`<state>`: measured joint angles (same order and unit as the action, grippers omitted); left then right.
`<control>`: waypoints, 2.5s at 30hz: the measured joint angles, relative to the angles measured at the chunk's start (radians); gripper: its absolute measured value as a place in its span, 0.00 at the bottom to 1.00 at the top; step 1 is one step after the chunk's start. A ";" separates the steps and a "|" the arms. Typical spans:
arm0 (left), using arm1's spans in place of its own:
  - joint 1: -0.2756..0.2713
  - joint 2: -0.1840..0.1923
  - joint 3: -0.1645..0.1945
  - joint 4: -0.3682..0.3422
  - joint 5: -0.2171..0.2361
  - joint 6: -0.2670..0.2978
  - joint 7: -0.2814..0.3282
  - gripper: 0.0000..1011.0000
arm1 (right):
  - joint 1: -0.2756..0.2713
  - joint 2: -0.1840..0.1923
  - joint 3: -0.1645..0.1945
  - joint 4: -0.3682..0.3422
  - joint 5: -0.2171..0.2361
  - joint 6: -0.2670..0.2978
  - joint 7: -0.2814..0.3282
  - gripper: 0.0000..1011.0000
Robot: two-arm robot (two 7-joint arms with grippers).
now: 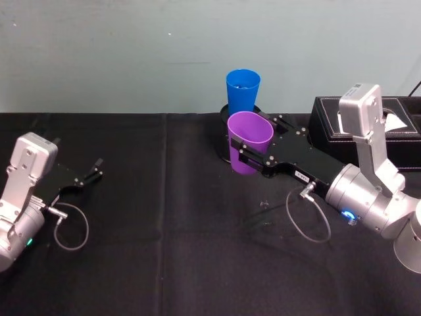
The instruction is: Pick up one cup with a gripper and tap it against the other cup.
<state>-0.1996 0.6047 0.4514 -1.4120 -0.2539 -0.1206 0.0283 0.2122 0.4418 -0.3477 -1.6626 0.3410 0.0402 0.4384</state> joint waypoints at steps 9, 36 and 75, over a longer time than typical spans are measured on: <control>0.000 0.000 0.000 0.000 0.000 0.000 0.000 0.99 | 0.000 0.000 0.000 0.000 0.000 -0.001 0.001 0.73; 0.000 0.000 0.000 0.000 0.000 0.000 0.000 0.99 | 0.000 0.000 0.000 0.000 0.000 -0.001 0.001 0.73; 0.000 0.000 0.000 0.000 0.000 0.000 0.000 0.99 | 0.000 0.000 0.000 0.000 0.000 0.000 0.001 0.73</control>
<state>-0.1995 0.6047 0.4514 -1.4120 -0.2539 -0.1205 0.0283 0.2121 0.4418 -0.3477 -1.6626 0.3408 0.0398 0.4393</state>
